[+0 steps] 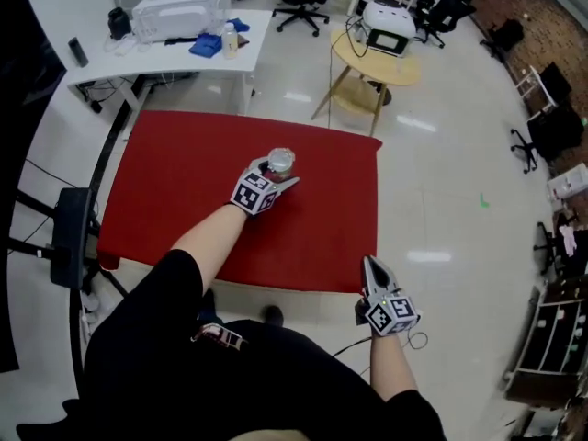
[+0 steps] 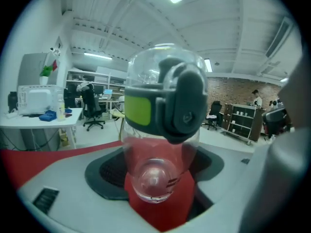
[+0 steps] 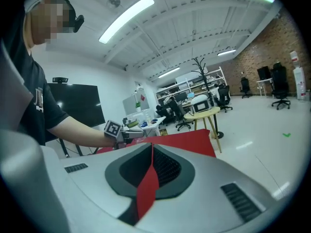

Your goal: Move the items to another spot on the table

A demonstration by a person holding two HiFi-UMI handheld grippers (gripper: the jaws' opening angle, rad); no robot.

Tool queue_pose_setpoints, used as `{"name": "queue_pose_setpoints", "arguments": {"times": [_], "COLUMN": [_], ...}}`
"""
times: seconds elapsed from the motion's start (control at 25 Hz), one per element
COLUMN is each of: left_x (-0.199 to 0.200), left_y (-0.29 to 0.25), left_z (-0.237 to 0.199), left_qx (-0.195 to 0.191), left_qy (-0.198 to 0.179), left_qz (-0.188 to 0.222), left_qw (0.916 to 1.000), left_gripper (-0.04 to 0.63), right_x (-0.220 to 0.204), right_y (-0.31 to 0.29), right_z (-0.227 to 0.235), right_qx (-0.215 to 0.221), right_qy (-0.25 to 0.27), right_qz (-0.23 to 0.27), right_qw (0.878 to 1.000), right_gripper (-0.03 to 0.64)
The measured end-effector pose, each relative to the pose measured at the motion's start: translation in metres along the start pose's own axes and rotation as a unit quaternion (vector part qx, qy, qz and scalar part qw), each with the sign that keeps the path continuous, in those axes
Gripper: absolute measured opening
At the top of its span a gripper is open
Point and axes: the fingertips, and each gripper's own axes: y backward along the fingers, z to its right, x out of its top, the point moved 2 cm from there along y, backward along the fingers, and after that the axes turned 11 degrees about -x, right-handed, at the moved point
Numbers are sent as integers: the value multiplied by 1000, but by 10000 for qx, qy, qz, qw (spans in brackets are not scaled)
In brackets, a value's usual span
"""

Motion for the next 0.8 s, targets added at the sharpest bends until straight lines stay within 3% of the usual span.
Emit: {"name": "queue_pose_setpoints", "arguments": {"times": [0.24, 0.44, 0.8], "left_x": [0, -10, -28], "left_y": [-118, -186, -236], "left_z": [95, 154, 189], "left_qx": [-790, -1241, -1258], "left_qy": [-93, -191, -477], "left_qz": [-93, -224, -289], "left_qw": [9968, 9918, 9905], "left_gripper": [353, 353, 354], "right_x": [-36, -52, -79], "right_y": [64, 108, 157], "right_z": [77, 114, 149], "right_qx": [-549, -1041, -1450], "right_qy": [-323, -497, -652], "right_qz": [-57, -41, -86], "right_qw": [9979, 9933, 9872], "right_gripper": [15, 15, 15]}}
